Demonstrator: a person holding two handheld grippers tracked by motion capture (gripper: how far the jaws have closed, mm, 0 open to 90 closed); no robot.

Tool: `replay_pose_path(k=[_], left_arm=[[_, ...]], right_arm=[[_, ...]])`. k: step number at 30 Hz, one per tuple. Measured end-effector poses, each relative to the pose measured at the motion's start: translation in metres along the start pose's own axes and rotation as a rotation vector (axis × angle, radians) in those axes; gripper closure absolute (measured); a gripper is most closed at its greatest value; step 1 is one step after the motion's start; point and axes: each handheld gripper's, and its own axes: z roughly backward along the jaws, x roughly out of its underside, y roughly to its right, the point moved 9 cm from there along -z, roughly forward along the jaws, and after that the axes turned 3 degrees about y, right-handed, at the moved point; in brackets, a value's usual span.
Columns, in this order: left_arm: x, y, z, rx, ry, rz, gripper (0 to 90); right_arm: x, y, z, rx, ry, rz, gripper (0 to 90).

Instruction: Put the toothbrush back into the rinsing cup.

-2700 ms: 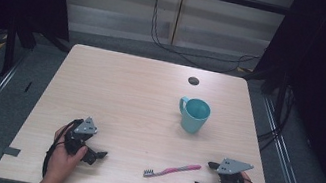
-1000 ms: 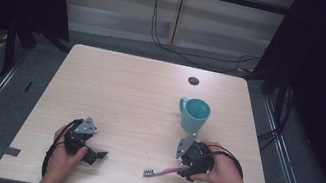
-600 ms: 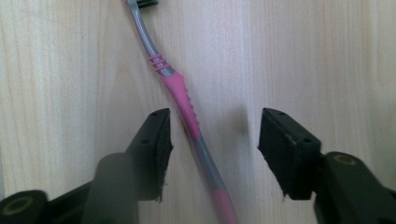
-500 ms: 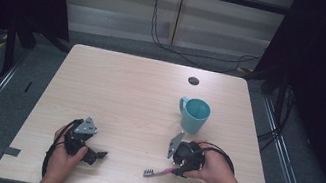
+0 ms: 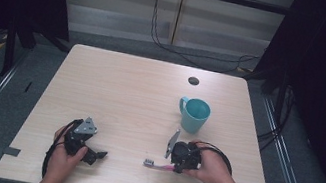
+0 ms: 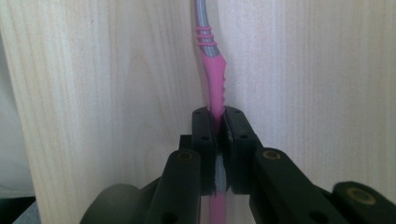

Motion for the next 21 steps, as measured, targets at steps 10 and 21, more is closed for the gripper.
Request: replay_pose_path(k=[10,21], left_arm=[[0.000,0.000,0.000,-0.001,0.000,0.002,0.3],[0.000,0.000,0.000,0.001,-0.002,0.002,0.3]], right_arm=[[0.011,0.003,0.011,0.008,0.067,-0.079,84.4],[0.015,0.009,0.031,0.028,0.175,-0.145,84.4]])
